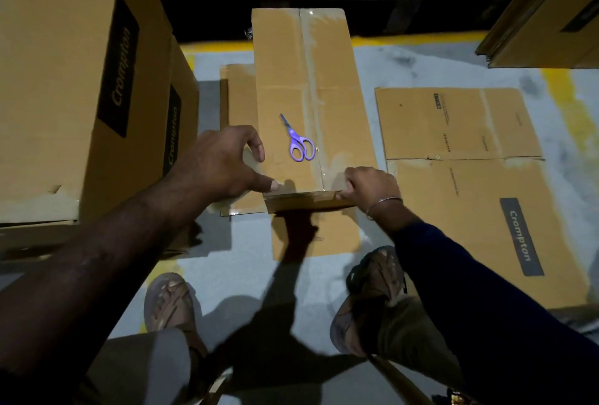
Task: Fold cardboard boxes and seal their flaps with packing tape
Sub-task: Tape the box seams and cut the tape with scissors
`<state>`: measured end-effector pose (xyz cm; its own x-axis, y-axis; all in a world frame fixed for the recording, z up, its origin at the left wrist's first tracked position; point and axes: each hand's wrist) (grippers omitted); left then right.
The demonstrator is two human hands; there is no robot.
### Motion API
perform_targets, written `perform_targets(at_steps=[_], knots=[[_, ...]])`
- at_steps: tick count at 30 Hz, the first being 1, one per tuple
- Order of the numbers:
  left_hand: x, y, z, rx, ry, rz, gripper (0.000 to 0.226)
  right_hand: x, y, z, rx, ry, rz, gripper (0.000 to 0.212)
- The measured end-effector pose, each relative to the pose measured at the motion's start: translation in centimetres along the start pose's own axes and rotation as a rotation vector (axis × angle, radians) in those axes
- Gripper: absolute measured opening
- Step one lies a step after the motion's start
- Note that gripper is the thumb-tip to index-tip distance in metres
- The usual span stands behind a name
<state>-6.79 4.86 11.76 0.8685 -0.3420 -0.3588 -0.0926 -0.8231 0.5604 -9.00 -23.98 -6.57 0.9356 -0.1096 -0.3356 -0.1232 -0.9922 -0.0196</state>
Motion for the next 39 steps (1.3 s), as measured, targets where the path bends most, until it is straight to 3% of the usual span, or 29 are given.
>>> perform_targets(at_steps=[6, 11, 14, 17, 21, 24, 27, 28, 31, 33, 36, 39], knots=[[-0.3, -0.8, 0.2, 0.012, -0.018, -0.004, 0.045, -0.9, 5.2, 0.2, 0.071, 0.016, 0.243, 0.043], [0.1, -1.1, 0.3, 0.009, -0.012, -0.022, 0.046, -1.8, 5.6, 2.8, 0.687, 0.038, 0.483, 0.025], [0.3, -1.1, 0.5, 0.010, -0.021, -0.022, 0.045, -2.5, 3.9, 3.3, 0.900, 0.039, 0.646, 0.024], [0.5, -0.9, 0.7, 0.015, -0.022, -0.030, 0.046, -2.5, 1.8, 3.6, 0.988, -0.078, 0.768, 0.046], [0.5, -0.6, 0.9, 0.030, -0.039, -0.027, 0.045, -2.2, -0.6, 4.7, 1.338, -0.256, 0.885, 0.034], [0.5, -0.7, 1.0, 0.044, -0.040, -0.021, 0.045, -2.4, -1.6, 5.0, 1.296, -0.342, 0.797, 0.040], [0.6, -0.9, 1.1, 0.052, -0.036, -0.023, 0.045, -2.7, -1.0, 4.4, 1.018, -0.421, 0.728, 0.019], [0.6, -0.9, 1.2, 0.053, -0.037, -0.025, 0.045, -2.5, -0.3, 4.6, 0.942, -0.378, 0.774, 0.024], [0.8, -1.0, 1.1, 0.052, -0.037, -0.020, 0.045, -2.9, 1.7, 4.3, 1.003, -0.135, 0.894, 0.041], [0.8, -0.9, 1.1, 0.051, -0.037, -0.014, 0.045, -2.4, 2.4, 4.3, 1.103, -0.036, 0.837, 0.044], [0.9, -0.8, 1.2, 0.048, -0.046, -0.019, 0.045, -0.9, 2.7, 4.5, 1.131, -0.104, 0.675, 0.044], [0.8, -0.6, 1.3, 0.055, -0.052, -0.020, 0.045, 0.2, 2.6, 5.0, 1.091, -0.192, 0.658, 0.063]])
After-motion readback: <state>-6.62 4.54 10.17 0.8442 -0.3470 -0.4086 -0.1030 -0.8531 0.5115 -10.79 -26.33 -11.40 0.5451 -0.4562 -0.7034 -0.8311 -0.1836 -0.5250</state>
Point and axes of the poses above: each hand's wrist, its own x-axis towards the middle knuckle, its own z-axis out of the palm, y = z × x, and after that the axes turned 8 degrees about z, right-handed
